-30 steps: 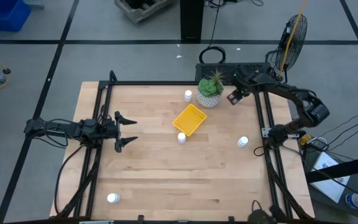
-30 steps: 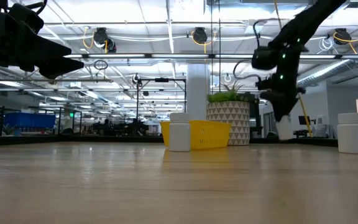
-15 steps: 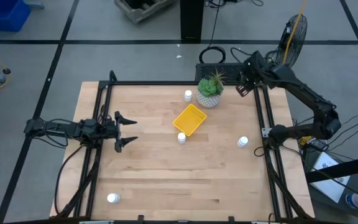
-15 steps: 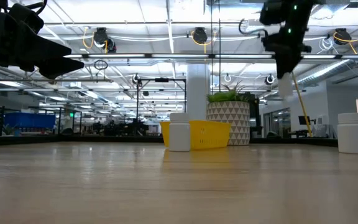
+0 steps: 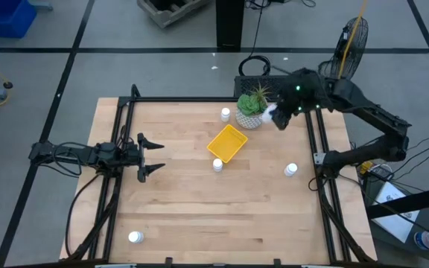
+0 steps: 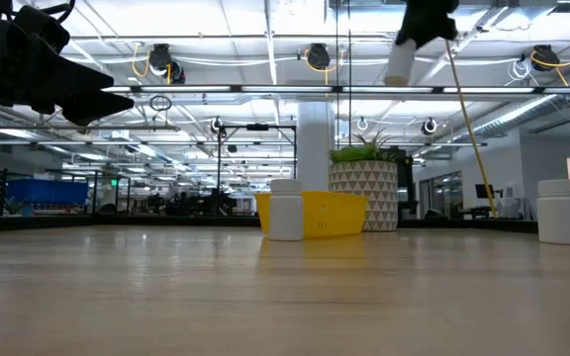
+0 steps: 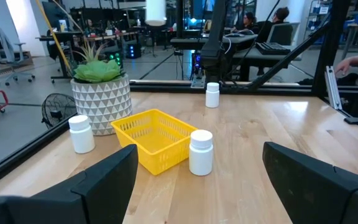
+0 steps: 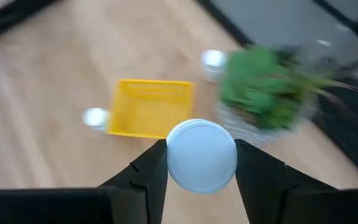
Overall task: Pick and place pill bottles into a basket
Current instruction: Put the top right white medicine bottle into the bin
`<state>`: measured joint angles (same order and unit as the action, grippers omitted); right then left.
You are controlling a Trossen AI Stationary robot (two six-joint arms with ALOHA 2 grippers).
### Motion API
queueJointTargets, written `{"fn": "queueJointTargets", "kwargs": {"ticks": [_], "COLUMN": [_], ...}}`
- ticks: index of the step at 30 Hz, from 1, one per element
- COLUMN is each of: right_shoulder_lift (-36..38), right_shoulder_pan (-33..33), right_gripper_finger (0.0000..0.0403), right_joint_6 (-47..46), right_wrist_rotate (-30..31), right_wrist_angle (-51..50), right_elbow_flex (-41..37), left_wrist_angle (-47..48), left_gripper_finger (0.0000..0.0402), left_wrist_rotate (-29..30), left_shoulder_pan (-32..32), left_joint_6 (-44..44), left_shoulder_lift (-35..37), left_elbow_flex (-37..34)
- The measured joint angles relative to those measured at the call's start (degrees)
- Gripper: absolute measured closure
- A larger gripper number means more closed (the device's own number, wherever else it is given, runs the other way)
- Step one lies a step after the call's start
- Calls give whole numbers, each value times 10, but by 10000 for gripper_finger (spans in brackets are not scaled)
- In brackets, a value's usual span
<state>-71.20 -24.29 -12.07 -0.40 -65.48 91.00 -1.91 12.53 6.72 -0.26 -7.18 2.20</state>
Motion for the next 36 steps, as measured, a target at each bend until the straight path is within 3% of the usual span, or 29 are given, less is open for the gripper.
{"fn": "queueJointTargets", "kwargs": {"ticks": [6, 12, 19, 25, 36], "right_shoulder_lift": [-47, -113, -170, -207, -255], "right_shoulder_pan": [82, 113, 111, 88, 61], "right_gripper_finger": [258, 258, 258, 258, 258], "right_joint_6": [-1, 55, 123, 168, 177], "right_wrist_rotate": [-56, -88, -83, -24, -23], "right_wrist_angle": [47, 47, 69, 105, 129], "right_elbow_flex": [0, 0, 0, 0, 0], "left_wrist_angle": [0, 0, 0, 0, 1], "left_gripper_finger": [50, 50, 50, 50, 50], "left_wrist_rotate": [0, 0, 0, 0, 0], "left_shoulder_pan": [0, 0, 0, 0, 0], "left_joint_6": [0, 0, 0, 0, 0], "left_shoulder_lift": [0, 0, 0, 0, 0], "left_elbow_flex": [0, 0, 0, 0, 0]}}
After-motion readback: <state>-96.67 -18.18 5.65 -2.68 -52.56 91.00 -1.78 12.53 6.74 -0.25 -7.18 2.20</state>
